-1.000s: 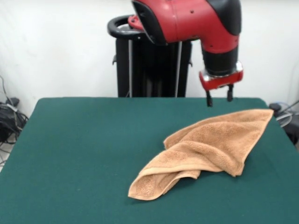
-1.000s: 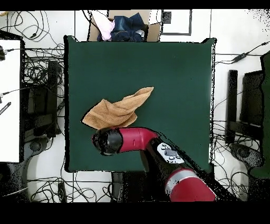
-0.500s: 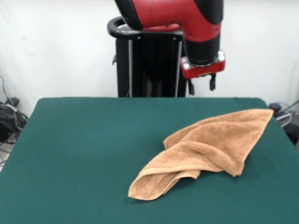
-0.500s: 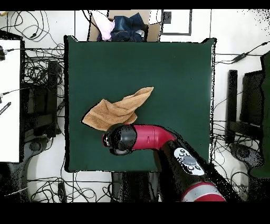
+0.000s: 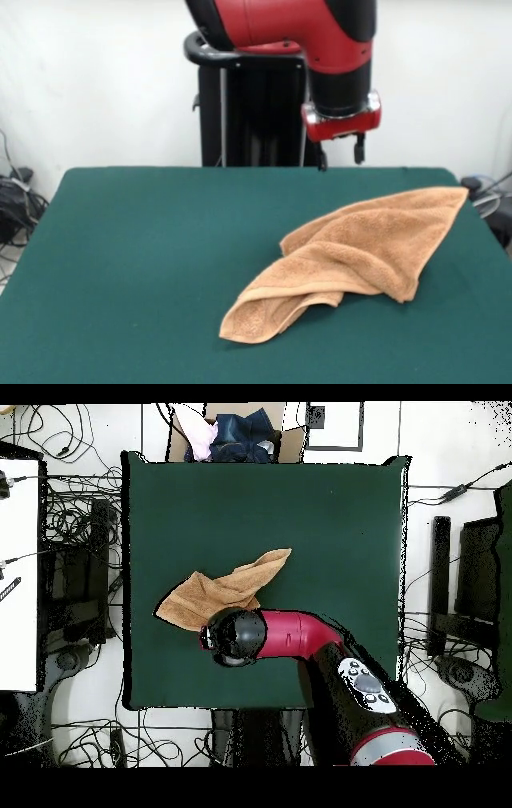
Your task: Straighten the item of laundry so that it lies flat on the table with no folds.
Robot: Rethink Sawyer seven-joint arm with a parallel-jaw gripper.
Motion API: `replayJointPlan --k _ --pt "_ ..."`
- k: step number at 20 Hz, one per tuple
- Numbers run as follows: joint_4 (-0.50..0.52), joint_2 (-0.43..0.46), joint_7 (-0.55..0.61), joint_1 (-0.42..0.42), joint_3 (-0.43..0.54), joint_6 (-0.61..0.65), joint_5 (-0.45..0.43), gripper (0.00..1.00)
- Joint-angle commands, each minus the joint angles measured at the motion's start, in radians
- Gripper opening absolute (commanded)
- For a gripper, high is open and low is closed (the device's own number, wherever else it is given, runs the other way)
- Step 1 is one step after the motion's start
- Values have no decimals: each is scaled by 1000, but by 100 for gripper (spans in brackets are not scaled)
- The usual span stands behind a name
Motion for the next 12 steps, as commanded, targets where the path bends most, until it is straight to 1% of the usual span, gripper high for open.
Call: replayJointPlan --k 1,4,6,12 --pt "-120 30 49 -1 14 52 -5 100" --pt "-140 23 48 1 24 83 10 100" --pt "-143 22 37 -7 33 77 10 100" --pt "-188 67 -31 -38 43 59 -37 100"
